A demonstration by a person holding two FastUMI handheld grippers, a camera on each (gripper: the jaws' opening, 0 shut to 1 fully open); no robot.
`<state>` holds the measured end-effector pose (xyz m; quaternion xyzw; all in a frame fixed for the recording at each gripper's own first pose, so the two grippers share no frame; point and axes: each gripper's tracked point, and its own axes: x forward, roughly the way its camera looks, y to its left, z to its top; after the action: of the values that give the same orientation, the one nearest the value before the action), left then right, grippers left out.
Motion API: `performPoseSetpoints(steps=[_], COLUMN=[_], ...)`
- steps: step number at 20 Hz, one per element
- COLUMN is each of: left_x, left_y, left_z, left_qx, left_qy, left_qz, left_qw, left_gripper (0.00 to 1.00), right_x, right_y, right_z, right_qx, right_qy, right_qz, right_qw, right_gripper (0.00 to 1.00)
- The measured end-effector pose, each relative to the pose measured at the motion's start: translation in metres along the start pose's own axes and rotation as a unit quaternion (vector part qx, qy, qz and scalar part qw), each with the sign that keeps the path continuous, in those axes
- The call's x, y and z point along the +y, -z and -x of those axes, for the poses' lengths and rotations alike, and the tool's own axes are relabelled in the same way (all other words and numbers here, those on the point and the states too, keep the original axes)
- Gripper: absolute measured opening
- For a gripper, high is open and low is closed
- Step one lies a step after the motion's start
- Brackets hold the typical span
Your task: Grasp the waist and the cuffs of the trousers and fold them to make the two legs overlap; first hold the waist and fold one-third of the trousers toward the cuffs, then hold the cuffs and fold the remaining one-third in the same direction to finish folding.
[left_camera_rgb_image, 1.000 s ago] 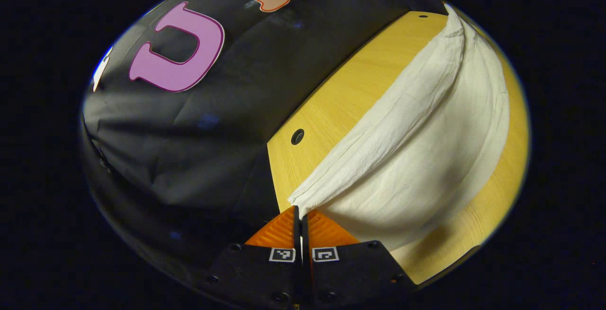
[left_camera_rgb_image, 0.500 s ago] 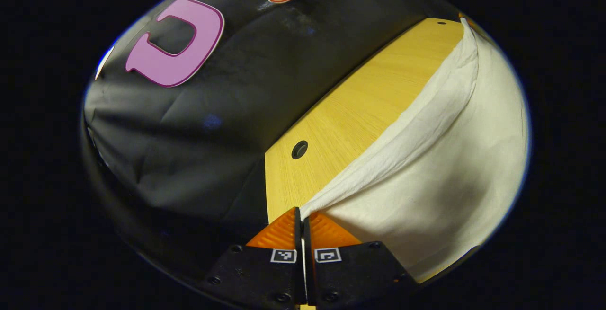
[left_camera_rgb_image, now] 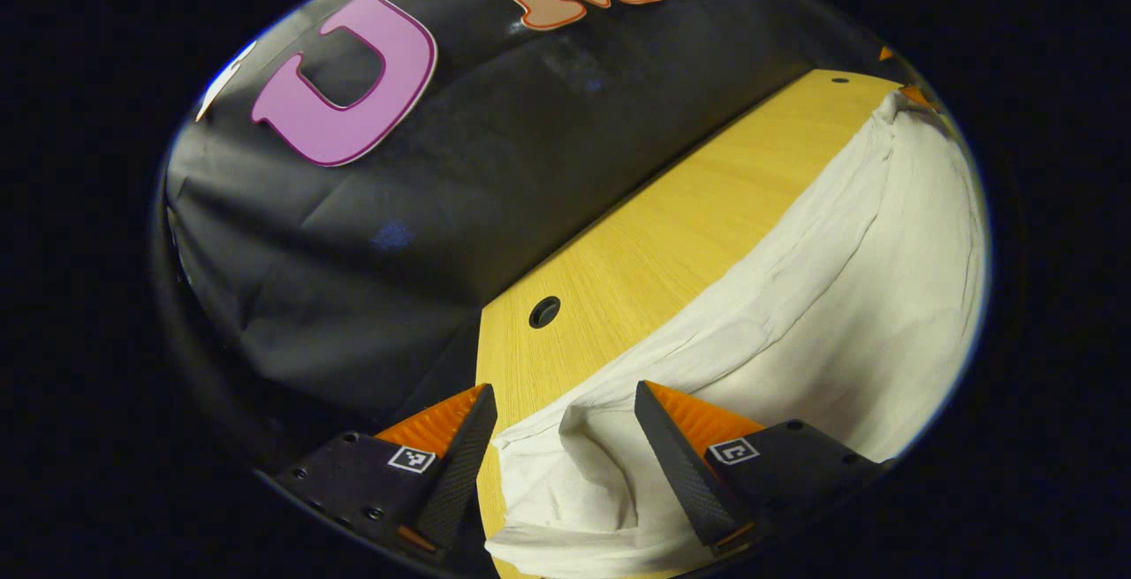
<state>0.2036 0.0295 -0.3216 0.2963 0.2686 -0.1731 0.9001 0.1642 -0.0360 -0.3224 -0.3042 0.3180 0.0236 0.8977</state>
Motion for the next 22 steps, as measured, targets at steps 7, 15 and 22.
performPoseSetpoints(steps=[7, 15, 22], left_x=[-0.043, -0.077, -0.093], left_y=[-0.05, -0.087, -0.102], left_z=[0.057, 0.095, 0.11], left_qx=[-0.036, -0.044, -0.039], left_qy=[0.006, 0.007, -0.002], left_qz=[0.11, 0.117, 0.111], left_qw=[0.993, 0.992, 0.993], left_gripper=[0.96, 0.96, 0.96], right_x=[-0.05, -0.072, -0.055], right_y=[0.053, 0.111, 0.143], right_z=[0.017, 0.005, -0.012], right_qx=[0.03, 0.06, 0.114], right_qy=[-0.006, -0.034, -0.088], right_qz=[-0.179, -0.328, -0.411], right_qw=[0.983, 0.942, 0.9], right_gripper=[1.0, 0.99, 0.95])
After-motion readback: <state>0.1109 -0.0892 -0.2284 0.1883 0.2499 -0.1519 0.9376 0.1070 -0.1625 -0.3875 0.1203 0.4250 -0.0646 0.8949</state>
